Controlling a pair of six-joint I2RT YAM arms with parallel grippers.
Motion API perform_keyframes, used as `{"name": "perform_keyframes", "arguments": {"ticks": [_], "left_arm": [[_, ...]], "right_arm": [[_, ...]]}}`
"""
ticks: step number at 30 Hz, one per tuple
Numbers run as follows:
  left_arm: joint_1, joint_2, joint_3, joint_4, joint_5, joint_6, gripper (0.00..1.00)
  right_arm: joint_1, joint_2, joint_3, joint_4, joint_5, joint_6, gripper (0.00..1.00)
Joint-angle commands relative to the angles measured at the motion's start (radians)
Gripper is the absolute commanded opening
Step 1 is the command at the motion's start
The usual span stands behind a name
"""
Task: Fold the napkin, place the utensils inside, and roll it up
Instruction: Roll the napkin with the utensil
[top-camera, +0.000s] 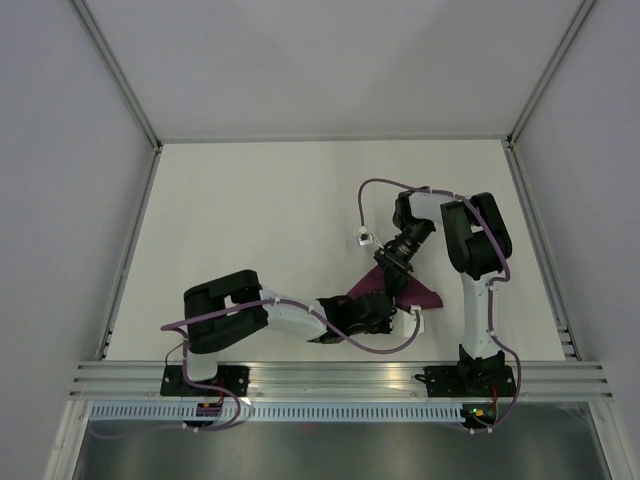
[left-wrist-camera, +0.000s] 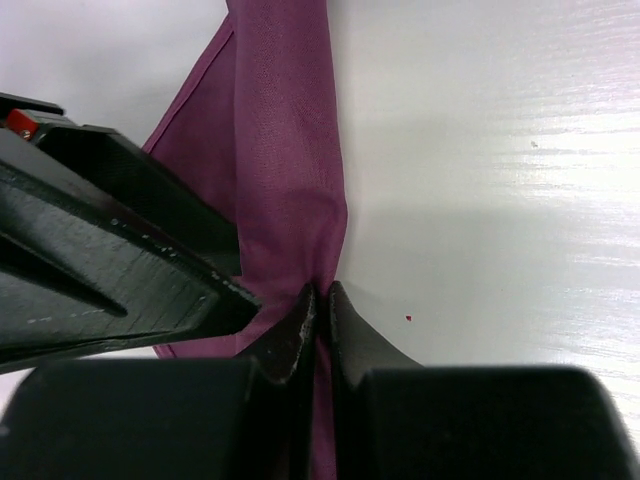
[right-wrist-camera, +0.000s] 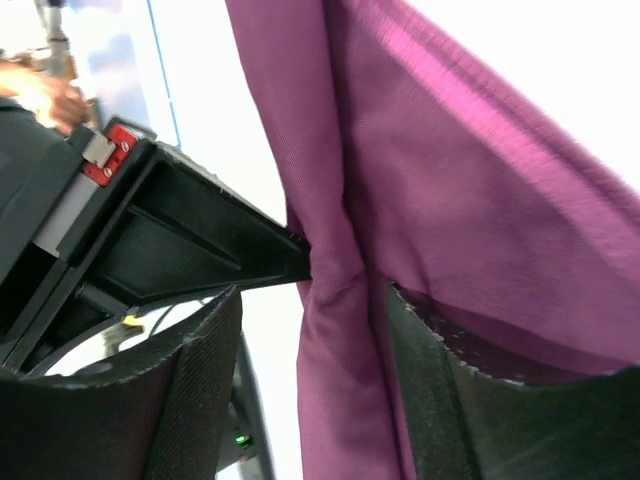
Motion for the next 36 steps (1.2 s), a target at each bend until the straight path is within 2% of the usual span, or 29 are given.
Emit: {"name": "perform_keyframes", "arguments": {"ticks": [1,12,21,25,27,32,36], "left_arm": [[0.01,0.062,-0.002,-0.168,0.145,-0.106,0.02],[0.095,0.041,0.032,-0.234,0.319,-0.189,0.02],[0.23,0.054,0.155,-0.417,0.556,-0.292,0.02],[0.282,0.093,0.208,-0.483,0.664,-0.327,0.02],[0.307,0.116,0.242,-0.521,0.689,-0.343,0.02],[0.371,0.166,0.309,-0.581,0.781,-0.392,0.02],[0.412,0.212,0.348,-0.615,0.832,-0.422,0.02]], "right_arm": [[-0.008,-0.059,0.041,0.217,0.041,-0.022,0.67],[-0.077,-0.159,0.112,0.257,-0.025,0.069,0.68],[-0.198,-0.336,0.087,0.375,-0.079,0.144,0.68],[-0.241,-0.464,-0.021,0.485,-0.076,0.184,0.68],[-0.255,-0.551,-0.069,0.528,-0.062,0.17,0.68],[-0.255,-0.801,-0.307,0.658,-0.023,0.124,0.72],[-0.255,-0.942,-0.433,0.683,0.007,0.067,0.73]]}}
